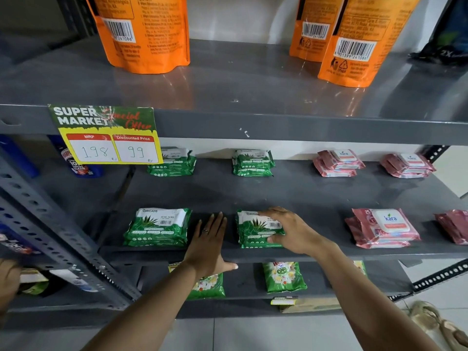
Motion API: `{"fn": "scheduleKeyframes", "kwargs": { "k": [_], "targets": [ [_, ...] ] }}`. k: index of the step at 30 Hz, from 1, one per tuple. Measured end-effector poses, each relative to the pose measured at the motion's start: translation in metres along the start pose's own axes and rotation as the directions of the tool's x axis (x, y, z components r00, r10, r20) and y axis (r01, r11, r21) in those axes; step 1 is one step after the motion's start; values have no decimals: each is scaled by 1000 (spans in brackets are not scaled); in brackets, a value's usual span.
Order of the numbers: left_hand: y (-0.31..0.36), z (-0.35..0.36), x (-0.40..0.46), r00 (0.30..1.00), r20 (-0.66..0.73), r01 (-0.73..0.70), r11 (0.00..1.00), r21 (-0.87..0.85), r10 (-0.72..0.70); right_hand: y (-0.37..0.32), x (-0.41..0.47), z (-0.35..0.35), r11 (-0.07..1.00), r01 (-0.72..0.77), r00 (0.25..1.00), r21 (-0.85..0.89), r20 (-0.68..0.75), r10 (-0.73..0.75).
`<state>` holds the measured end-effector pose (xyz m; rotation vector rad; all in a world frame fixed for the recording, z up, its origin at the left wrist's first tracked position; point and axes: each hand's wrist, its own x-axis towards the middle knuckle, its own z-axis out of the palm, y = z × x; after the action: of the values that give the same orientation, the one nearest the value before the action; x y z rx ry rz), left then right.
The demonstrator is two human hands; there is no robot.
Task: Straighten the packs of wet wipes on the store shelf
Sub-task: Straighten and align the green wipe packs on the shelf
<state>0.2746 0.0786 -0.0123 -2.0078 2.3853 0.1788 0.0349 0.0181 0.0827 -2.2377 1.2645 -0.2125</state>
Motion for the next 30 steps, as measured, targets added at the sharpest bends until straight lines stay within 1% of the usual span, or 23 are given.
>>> {"fn": "scheduleKeyframes", "kwargs": {
  "k": [11,30],
  "targets": [
    [1,0,-1,1000,-7,4,1000,-12,-4,-1,0,0,1000,-5,1000,10,-17,6],
    [2,-1,-2,1000,-1,14,1000,-18,-14,2,0,-3,1000,12,1000,2,19,-12]
  ]
}}
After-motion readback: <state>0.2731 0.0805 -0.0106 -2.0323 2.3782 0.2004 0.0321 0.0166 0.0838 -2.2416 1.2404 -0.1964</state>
